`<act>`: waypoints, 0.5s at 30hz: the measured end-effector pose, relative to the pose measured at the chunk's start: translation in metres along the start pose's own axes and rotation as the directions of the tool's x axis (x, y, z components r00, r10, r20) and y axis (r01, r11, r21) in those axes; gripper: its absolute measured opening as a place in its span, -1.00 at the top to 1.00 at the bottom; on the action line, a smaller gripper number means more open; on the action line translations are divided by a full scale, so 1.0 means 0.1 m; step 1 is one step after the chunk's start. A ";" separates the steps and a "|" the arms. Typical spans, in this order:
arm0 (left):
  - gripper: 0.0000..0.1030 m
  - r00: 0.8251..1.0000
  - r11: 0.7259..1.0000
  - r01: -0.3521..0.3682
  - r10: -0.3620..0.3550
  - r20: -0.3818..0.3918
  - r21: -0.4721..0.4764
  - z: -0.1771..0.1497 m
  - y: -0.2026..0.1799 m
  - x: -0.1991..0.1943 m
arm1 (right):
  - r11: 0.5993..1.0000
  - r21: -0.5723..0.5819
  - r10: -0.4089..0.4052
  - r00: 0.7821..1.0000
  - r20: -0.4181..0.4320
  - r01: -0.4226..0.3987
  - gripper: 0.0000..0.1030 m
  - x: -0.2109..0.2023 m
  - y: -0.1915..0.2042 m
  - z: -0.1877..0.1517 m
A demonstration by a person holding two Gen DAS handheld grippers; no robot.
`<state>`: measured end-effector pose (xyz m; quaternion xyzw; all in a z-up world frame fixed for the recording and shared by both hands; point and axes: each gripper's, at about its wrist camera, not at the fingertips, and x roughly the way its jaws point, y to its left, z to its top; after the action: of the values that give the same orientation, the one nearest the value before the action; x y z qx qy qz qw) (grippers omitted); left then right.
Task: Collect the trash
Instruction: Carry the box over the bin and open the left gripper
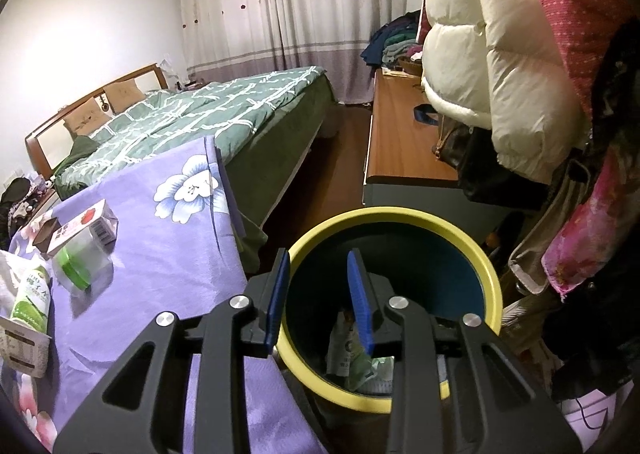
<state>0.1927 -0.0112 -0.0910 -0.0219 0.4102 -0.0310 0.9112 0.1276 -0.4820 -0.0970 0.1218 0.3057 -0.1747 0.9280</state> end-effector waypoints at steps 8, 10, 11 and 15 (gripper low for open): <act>-0.37 0.991 0.991 0.103 -0.110 0.076 0.091 -0.05 -0.53 -0.61 | 0.999 0.034 0.019 0.999 0.029 -0.020 0.45 -0.21 -0.19 -0.06; -0.37 0.986 0.984 0.131 -0.141 0.086 0.122 -0.04 -0.70 -0.71 | 0.999 0.050 0.019 0.999 0.037 -0.021 0.45 -0.28 -0.28 -0.08; -0.37 0.983 0.979 0.149 -0.163 0.089 0.141 -0.03 -0.81 -0.76 | 0.998 0.055 0.017 0.999 0.041 -0.019 0.45 -0.30 -0.31 -0.09; -0.37 0.964 0.946 0.231 -0.255 0.079 0.226 -0.02 -1.31 -0.86 | 0.997 0.080 -0.002 0.998 0.057 -0.002 0.45 -0.40 -0.51 -0.12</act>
<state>0.1290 -0.1357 -0.0198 0.0245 0.3489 -0.1861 0.9182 0.0707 -0.5144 -0.0879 0.1540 0.2718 -0.1902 0.9307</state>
